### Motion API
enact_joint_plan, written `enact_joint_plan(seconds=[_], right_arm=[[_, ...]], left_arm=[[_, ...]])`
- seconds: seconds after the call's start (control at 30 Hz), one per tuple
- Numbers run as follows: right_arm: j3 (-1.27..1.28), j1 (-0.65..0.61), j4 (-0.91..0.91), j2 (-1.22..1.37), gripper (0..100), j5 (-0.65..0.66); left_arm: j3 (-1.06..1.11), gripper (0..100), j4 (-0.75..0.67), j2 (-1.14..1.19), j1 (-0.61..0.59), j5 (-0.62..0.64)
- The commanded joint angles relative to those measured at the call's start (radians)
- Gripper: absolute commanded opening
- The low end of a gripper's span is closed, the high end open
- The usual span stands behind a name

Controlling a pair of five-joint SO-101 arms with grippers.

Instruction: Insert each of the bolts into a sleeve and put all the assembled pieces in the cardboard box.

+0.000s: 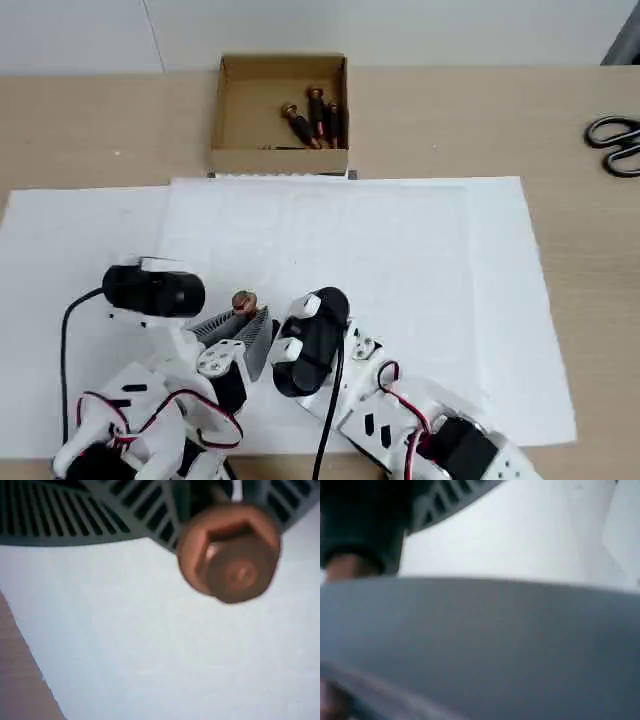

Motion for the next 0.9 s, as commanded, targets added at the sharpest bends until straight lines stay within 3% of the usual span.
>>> enact_joint_plan(seconds=[0.0,0.6,0.87], right_arm=[[-0.080,0.030,-0.047,-0.018,0.2,0.026],[-0.092,0.030,-0.041,-0.018,0.2,0.028],[-0.092,0.030,-0.038,-0.018,0.2,0.026]], left_arm=[[0.027,0,0.003,0.009,-0.012,-0.014],[0.025,1,0.009,0.009,-0.017,-0.014],[0.033,17,0.035,0.011,-0.058,-0.014]])
